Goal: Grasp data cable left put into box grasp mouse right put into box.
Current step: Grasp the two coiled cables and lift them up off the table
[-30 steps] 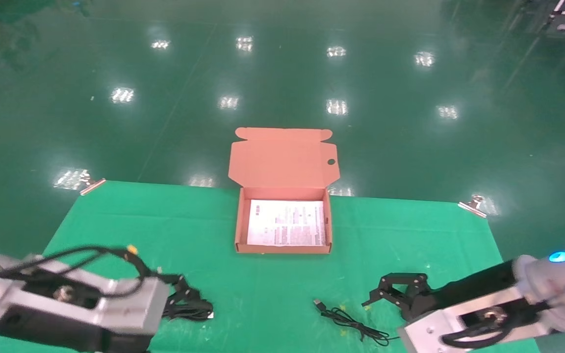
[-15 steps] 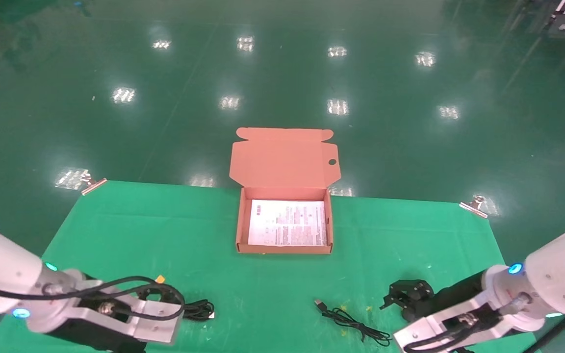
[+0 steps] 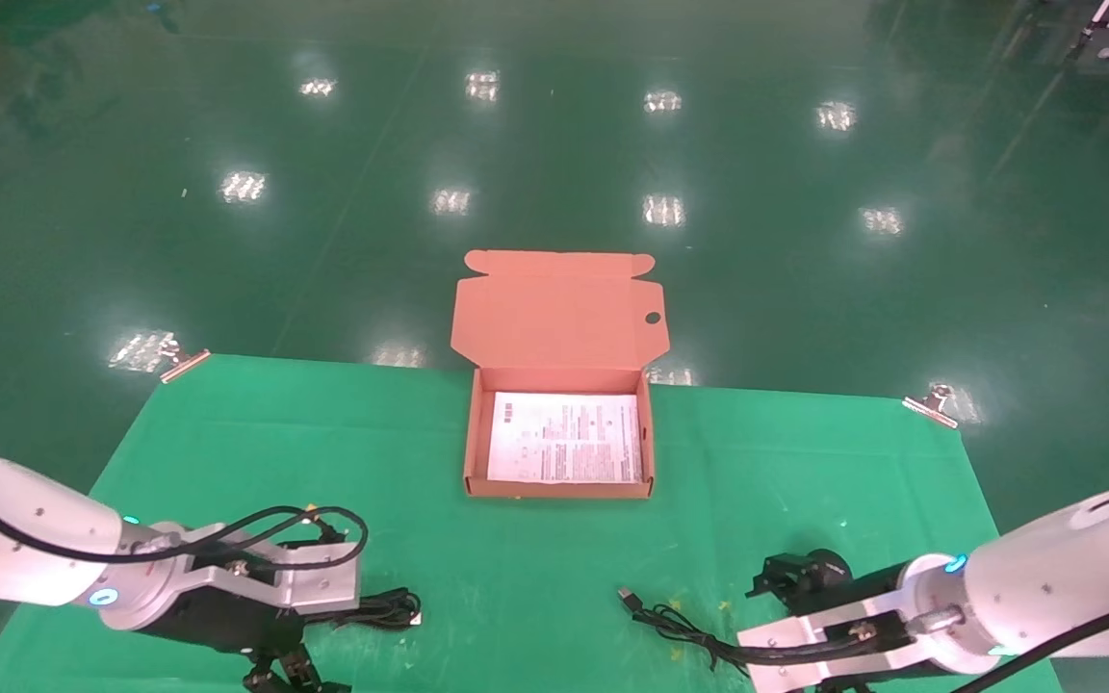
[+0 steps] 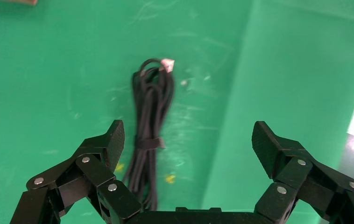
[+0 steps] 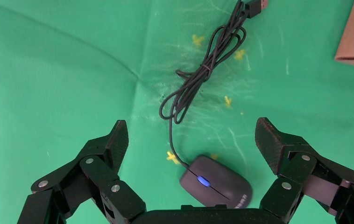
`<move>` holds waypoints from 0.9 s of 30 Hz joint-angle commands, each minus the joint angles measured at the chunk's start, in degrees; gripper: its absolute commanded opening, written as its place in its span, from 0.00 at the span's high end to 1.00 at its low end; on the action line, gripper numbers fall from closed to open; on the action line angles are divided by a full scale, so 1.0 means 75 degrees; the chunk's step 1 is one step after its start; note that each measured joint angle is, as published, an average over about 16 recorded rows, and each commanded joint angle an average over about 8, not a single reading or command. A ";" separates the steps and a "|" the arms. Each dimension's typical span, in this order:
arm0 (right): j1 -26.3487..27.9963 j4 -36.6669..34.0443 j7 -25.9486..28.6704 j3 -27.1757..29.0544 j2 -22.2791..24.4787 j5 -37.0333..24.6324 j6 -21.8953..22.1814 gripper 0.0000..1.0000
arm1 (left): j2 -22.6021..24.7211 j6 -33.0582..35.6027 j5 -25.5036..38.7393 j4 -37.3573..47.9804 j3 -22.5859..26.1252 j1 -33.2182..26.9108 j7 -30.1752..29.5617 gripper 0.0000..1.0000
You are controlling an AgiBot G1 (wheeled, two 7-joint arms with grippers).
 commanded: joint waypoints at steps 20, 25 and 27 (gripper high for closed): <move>-0.0178 -0.1951 0.0388 0.0007 -0.1077 -0.0061 0.0661 0.00 | 0.1208 -0.0915 0.0331 0.2971 0.0121 -0.0171 0.1350 0.00; -0.0266 -0.2279 0.0177 -0.0017 -0.1227 -0.0071 0.0859 0.00 | 0.1375 -0.1027 0.0345 0.3446 0.0127 -0.0235 0.1643 0.00; -0.0306 -0.2347 0.0079 -0.0041 -0.1265 -0.0114 0.0946 0.00 | 0.1434 -0.1083 0.0352 0.3606 0.0128 -0.0252 0.1756 0.07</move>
